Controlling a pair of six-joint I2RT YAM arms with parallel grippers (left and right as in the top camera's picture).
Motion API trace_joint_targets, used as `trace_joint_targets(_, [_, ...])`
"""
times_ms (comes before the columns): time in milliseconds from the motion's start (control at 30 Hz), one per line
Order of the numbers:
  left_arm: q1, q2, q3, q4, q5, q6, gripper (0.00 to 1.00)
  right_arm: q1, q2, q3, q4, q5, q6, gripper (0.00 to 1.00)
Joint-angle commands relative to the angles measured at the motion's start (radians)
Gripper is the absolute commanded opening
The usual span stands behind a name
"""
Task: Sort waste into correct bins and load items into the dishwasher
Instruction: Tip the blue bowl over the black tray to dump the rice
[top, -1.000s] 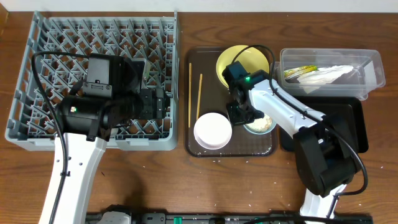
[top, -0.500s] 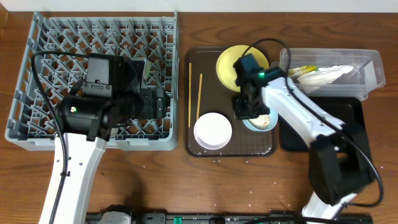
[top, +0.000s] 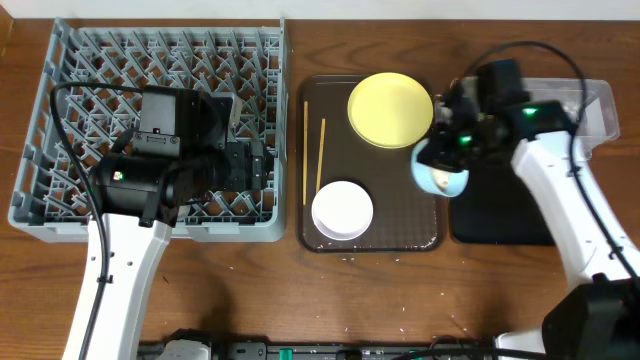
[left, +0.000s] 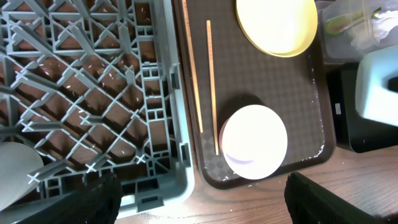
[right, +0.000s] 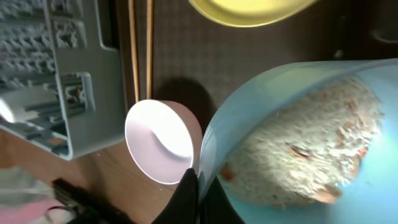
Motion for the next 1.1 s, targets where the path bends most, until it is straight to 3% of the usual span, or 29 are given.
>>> trace_joint_targets(0, [-0.004,0.004,0.010,0.000,-0.013,0.010,0.85,-0.108,-0.002,-0.053,0.000,-0.156,-0.089,0.01])
trace_joint_targets(200, [-0.004,0.004,0.010,-0.003,-0.013,0.010,0.85,-0.329,-0.002,-0.226,0.133,-0.503,-0.181,0.01])
trace_joint_targets(367, [-0.004,0.004,0.009,-0.006,-0.013,0.010,0.85,-0.460,-0.002,-0.376,0.274,-0.635,-0.186,0.01])
trace_joint_targets(533, [-0.004,0.004,0.009,-0.011,-0.013,0.010,0.85,-0.566,-0.002,-0.468,0.361,-0.926,-0.334,0.01])
trace_joint_targets(833, [-0.004,0.004,0.003,-0.016,-0.013,0.010,0.85,-0.622,-0.002,-0.483,0.354,-1.022,-0.453,0.01])
trace_joint_targets(1000, [-0.004,0.004,-0.002,-0.023,-0.013,0.010,0.85,-0.623,-0.002,-0.483,0.330,-0.917,-0.450,0.01])
trace_joint_targets(1067, [-0.004,0.004,-0.002,-0.022,-0.013,0.010,0.85,-0.623,-0.002,-0.483,0.304,-0.961,-0.476,0.01])
